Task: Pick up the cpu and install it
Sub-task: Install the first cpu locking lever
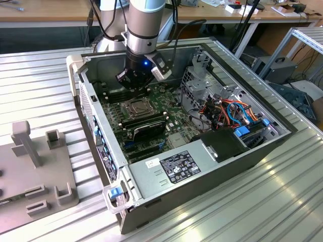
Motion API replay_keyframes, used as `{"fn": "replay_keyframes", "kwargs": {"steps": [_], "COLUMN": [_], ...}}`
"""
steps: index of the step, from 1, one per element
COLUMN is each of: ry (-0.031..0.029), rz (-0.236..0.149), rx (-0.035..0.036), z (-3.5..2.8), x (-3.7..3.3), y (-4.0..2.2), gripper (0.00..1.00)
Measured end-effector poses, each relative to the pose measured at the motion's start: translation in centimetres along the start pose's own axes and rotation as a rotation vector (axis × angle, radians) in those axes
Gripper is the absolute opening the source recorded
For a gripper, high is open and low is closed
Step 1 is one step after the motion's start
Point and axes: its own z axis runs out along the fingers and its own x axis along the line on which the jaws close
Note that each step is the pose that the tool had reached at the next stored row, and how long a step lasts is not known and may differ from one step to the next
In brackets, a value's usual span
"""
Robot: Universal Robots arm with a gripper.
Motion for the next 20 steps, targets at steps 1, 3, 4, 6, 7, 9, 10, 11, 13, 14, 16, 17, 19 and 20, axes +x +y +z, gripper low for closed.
{"fn": "replay_keyframes", "kwargs": {"steps": [1, 3, 4, 6, 7, 9, 10, 11, 13, 14, 16, 17, 19, 20], "ry": [0.0, 0.0001, 0.0, 0.0, 0.0001, 0.0001, 0.0001, 0.0001, 0.0001, 0.0002, 0.0003, 0.0002, 0.0001, 0.0], "rz": [0.0, 0.0, 0.0, 0.0, 0.0, 0.0, 0.0, 0.0, 0.0, 0.0, 0.0, 0.0, -0.001, 0.0], "rx": [0.0003, 0.0009, 0.0011, 0.0018, 0.0023, 0.0032, 0.0035, 0.0038, 0.005, 0.0056, 0.0069, 0.0071, 0.007, 0.0081], "z": [0.04, 0.1, 0.12, 0.2, 0.23, 0.3, 0.35, 0.4, 0.51, 0.54, 0.61, 0.62, 0.64, 0.7], "x": [-0.03, -0.11, -0.14, -0.18, -0.21, -0.25, -0.28, -0.3, -0.36, -0.37, -0.41, -0.41, -0.42, -0.43], "y": [0.01, 0.01, 0.02, 0.02, 0.02, 0.03, 0.04, 0.05, 0.06, 0.07, 0.08, 0.09, 0.1, 0.11], "gripper": [0.11, 0.11, 0.11, 0.11, 0.11, 0.11, 0.11, 0.11, 0.11, 0.11, 0.11, 0.11, 0.11, 0.11]}}
